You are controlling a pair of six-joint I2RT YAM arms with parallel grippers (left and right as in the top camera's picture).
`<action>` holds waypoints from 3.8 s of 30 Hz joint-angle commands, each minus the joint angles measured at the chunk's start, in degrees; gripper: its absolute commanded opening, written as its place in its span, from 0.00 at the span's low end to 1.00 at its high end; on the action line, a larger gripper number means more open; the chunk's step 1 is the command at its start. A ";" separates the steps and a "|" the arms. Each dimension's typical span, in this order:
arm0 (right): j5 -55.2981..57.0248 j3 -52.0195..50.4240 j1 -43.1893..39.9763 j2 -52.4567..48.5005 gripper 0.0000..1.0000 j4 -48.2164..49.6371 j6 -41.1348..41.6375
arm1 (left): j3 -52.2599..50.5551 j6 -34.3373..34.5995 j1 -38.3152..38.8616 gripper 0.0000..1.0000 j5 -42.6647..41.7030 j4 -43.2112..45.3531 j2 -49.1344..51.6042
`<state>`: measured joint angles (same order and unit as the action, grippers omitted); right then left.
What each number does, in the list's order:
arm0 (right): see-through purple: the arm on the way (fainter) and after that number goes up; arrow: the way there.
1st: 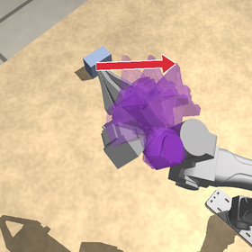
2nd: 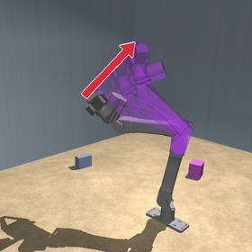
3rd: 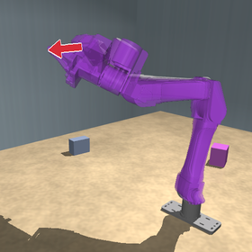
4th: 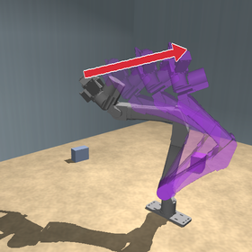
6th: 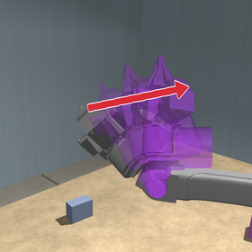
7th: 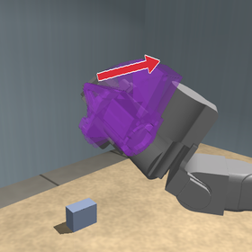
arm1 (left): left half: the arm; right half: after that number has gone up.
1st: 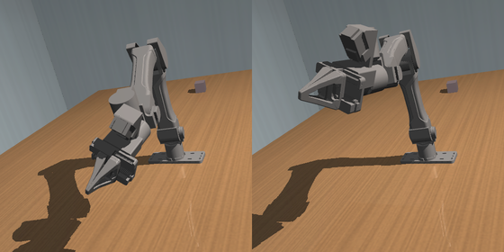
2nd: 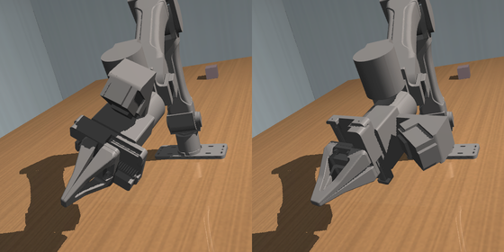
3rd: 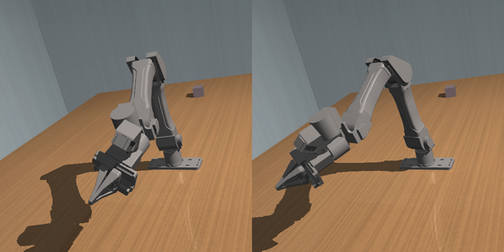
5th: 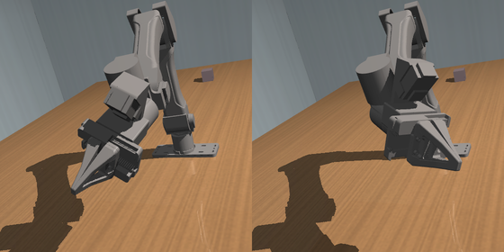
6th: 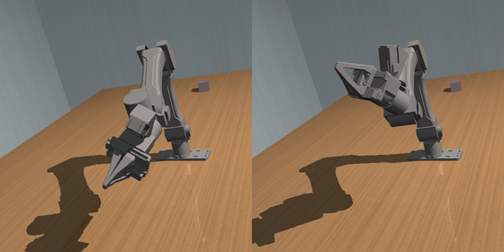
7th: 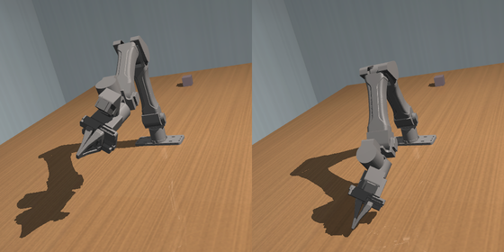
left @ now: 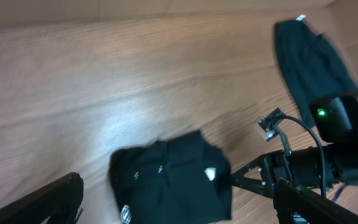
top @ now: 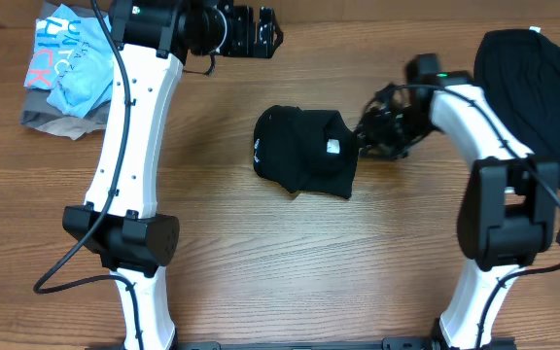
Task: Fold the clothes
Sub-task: 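Grasp the folded black shirt bundle with the left gripper and lift it, then carry the folded shirt with the left gripper onto the clothes stack top-left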
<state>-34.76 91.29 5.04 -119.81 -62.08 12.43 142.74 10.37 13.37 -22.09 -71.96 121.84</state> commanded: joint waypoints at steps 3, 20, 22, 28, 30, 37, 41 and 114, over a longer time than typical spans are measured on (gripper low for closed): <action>11.61 1.33 6.64 0.85 0.44 2.05 15.50 | -2.75 -1.49 1.84 1.00 6.25 -1.49 -0.26; 25.29 1.11 6.32 2.05 0.04 -12.28 17.18 | -8.15 -2.73 2.03 1.00 7.69 -1.27 -0.26; 28.13 -0.76 6.36 2.05 0.04 -11.63 17.18 | -8.52 -2.71 2.05 1.00 7.69 -1.29 -0.26; 28.20 -6.10 6.10 1.99 0.50 -5.44 17.18 | -8.76 -2.75 2.05 1.00 7.72 -1.25 -0.24; 28.00 -5.60 5.42 2.40 0.67 -5.60 16.48 | -8.76 -3.15 2.05 1.00 7.72 -1.22 -0.24; 25.59 3.32 -1.62 8.13 0.91 -8.35 12.15 | -8.76 -4.04 4.63 1.00 7.65 -1.25 -0.24; 23.08 6.34 -7.85 10.67 0.95 -8.28 9.94 | -8.76 -4.02 8.76 1.00 7.63 -1.07 -0.02; 19.19 6.19 -19.26 10.36 0.89 -4.44 2.10 | 8.90 -26.10 13.00 1.00 24.35 -12.20 31.74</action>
<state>-14.83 97.27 -14.52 -109.23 -66.83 16.23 155.15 -15.29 24.99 2.11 -86.65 153.67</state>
